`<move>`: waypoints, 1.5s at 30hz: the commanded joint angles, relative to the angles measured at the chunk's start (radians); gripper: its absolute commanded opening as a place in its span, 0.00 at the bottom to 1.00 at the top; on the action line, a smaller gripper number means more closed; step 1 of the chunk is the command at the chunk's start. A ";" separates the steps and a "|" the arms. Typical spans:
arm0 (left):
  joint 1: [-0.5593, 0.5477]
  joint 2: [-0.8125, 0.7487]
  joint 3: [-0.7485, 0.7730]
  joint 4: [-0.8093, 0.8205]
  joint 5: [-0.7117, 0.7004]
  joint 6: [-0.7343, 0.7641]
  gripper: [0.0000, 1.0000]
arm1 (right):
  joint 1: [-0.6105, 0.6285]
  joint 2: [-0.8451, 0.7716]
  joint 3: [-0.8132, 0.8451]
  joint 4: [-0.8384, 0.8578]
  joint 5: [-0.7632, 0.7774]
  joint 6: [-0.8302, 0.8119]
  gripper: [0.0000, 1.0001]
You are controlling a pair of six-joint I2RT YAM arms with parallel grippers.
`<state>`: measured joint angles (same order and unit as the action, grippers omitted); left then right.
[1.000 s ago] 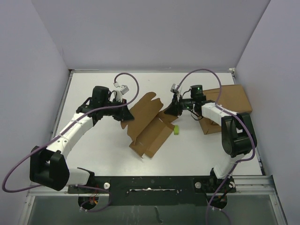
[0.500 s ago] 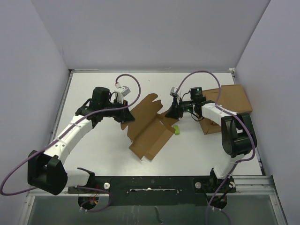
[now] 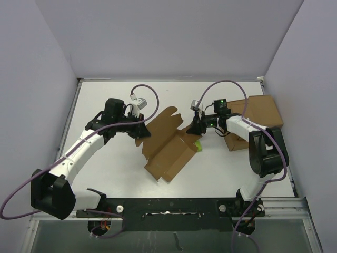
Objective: Fold the paper box
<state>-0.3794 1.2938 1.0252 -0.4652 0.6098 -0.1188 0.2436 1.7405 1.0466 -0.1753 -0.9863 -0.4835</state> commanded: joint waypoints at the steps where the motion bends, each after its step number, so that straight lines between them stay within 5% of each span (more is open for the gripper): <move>1: -0.009 -0.048 0.045 0.016 -0.003 0.019 0.00 | 0.006 -0.062 0.011 0.004 0.001 -0.030 0.21; 26: -0.031 -0.078 0.043 0.029 -0.028 0.044 0.00 | 0.012 -0.100 0.010 -0.039 0.032 -0.100 0.24; 45: -0.038 -0.101 0.179 -0.147 -0.070 0.248 0.00 | 0.010 -0.075 0.174 -0.301 0.147 -0.206 0.30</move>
<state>-0.4118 1.2373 1.1248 -0.5884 0.5476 0.0566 0.2630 1.6905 1.1728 -0.4175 -0.8536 -0.6571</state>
